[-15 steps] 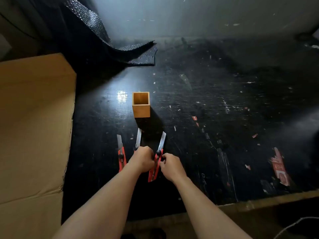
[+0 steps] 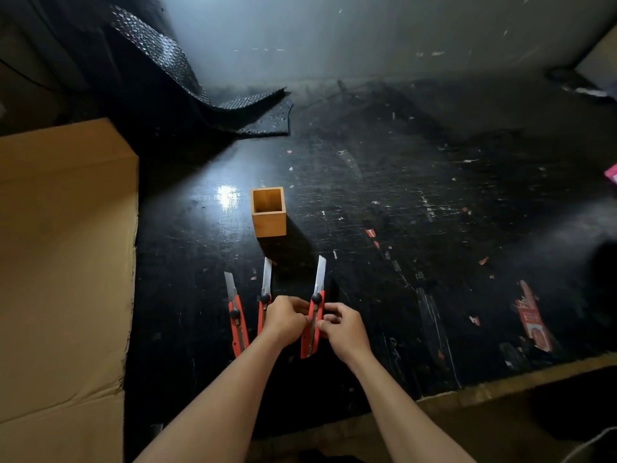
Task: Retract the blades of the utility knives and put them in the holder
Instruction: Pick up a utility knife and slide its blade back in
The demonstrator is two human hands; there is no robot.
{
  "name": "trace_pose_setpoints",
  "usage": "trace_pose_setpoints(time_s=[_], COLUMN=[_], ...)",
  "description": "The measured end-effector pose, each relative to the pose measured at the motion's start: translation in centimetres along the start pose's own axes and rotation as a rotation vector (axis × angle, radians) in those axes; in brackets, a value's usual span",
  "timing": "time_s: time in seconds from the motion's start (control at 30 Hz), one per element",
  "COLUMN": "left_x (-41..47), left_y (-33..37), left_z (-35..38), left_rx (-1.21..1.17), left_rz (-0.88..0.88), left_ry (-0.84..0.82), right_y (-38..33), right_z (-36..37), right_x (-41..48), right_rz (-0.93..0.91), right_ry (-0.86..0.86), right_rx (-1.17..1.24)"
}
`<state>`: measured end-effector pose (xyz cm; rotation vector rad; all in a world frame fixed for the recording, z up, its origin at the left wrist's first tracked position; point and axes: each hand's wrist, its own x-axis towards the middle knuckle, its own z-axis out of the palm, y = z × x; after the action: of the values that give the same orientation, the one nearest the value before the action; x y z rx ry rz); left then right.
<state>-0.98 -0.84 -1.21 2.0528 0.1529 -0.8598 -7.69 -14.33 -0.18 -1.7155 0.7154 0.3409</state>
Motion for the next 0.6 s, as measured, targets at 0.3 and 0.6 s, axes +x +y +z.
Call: trace_pose_setpoints(time_s=[0.3,0.6], left_x=[-3.4,-7.2], left_y=[4.3,9.5], left_z=[-3.7,-10.8], left_rx=[-0.322,-0.49], left_rz=[0.158,0.302], left_ry=[0.084,0.235], right_y=[-6.3,-16.1], right_z=[-1.9,-1.2], right_x=[-0.1,-1.2], right_rz=[-0.258,-0.511], right_ry=[-0.081,-0.217], right_rx=[-0.007,0.072])
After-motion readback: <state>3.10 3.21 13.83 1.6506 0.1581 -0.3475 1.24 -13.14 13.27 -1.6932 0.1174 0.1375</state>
